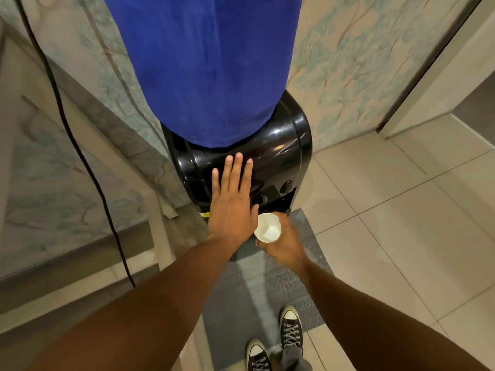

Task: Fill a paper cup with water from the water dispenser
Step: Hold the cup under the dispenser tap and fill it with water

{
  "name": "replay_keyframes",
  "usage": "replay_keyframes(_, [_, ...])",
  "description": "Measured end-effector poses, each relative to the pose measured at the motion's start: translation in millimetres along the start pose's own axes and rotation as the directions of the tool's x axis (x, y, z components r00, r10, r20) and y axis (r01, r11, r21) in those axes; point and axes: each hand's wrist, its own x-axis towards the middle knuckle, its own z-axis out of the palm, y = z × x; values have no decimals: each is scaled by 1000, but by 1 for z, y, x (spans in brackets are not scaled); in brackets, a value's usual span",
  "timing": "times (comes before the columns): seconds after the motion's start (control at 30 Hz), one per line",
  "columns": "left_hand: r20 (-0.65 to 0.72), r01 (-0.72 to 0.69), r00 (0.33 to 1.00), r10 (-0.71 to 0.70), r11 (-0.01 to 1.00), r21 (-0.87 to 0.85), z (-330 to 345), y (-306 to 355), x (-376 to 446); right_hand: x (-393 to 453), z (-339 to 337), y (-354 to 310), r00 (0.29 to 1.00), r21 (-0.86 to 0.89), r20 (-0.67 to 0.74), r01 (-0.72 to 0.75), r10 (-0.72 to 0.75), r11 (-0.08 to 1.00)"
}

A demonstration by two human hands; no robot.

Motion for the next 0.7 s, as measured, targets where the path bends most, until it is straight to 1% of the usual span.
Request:
replay_keyframes(0.27, [-134, 36, 991, -19, 991, 125, 37, -1, 9, 30, 20, 29, 998, 14, -12, -54, 54, 998])
replay_keyframes(0.57, [-269, 133, 959, -92, 981, 138, 60, 7, 23, 64, 43, 44, 997, 82, -37, -71, 74, 994])
replay_keyframes(0.7, [-317, 121, 947, -60, 976, 178, 61, 4, 26, 76, 50, 47, 995, 128, -10, -99, 102, 987])
